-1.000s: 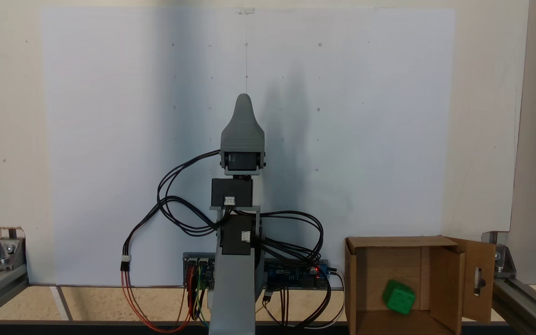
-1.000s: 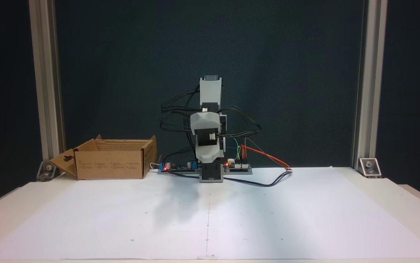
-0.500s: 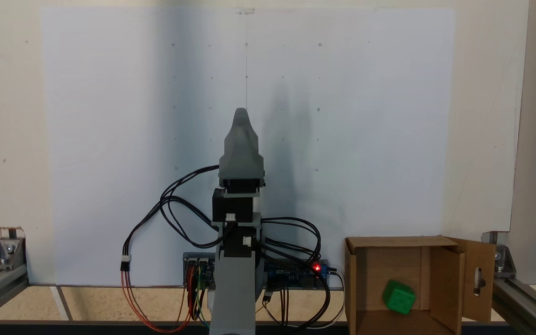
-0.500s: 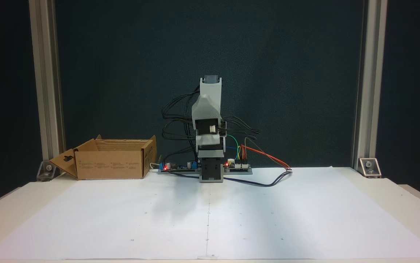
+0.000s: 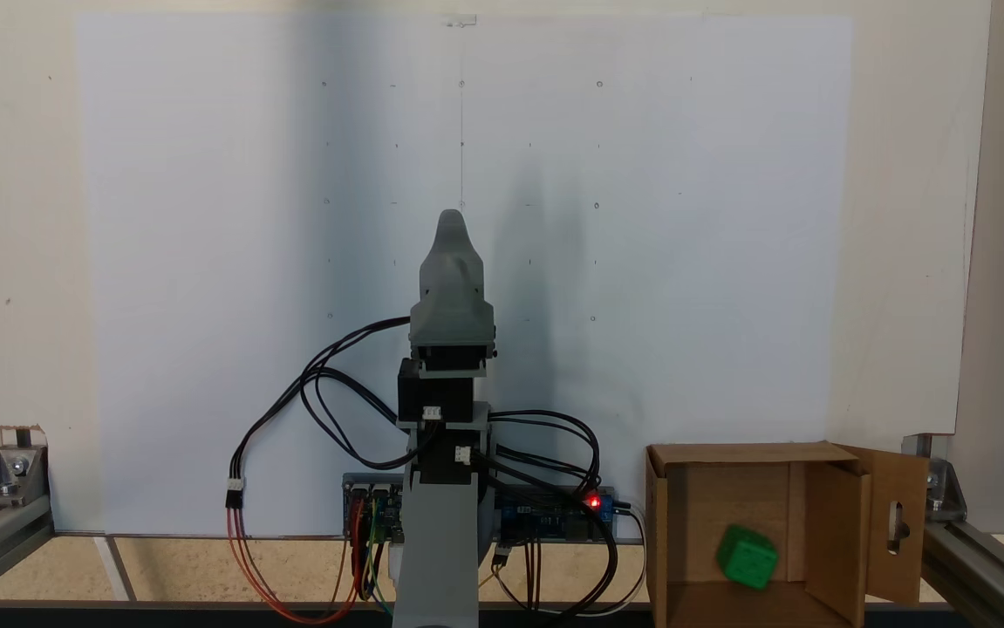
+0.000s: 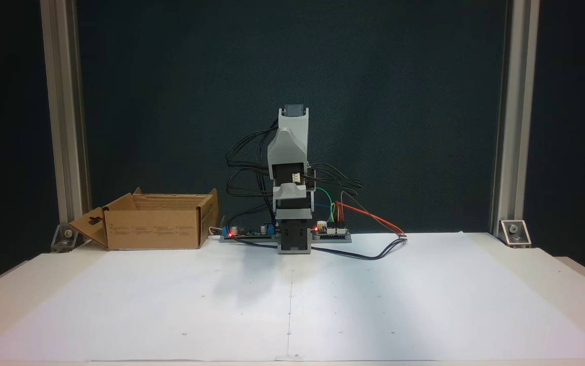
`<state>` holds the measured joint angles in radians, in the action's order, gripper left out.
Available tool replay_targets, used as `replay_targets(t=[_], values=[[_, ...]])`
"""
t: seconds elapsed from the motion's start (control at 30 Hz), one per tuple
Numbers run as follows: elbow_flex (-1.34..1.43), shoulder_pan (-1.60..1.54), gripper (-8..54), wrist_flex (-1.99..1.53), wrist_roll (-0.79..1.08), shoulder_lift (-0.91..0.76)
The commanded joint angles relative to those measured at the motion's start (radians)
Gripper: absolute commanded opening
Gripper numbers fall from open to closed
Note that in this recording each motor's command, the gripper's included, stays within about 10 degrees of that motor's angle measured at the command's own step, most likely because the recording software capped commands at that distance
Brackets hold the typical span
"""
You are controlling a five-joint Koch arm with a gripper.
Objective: Grasp a green dice and put it in the bin.
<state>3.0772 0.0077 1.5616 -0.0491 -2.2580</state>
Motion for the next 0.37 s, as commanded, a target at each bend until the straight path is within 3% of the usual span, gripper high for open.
replay_targets(t=[0.0, 0.33], values=[[0.052, 0.002, 45.0, 0.063, 0.0, -0.11], [0.052, 0.003, 45.0, 0.069, 0.002, -0.11]])
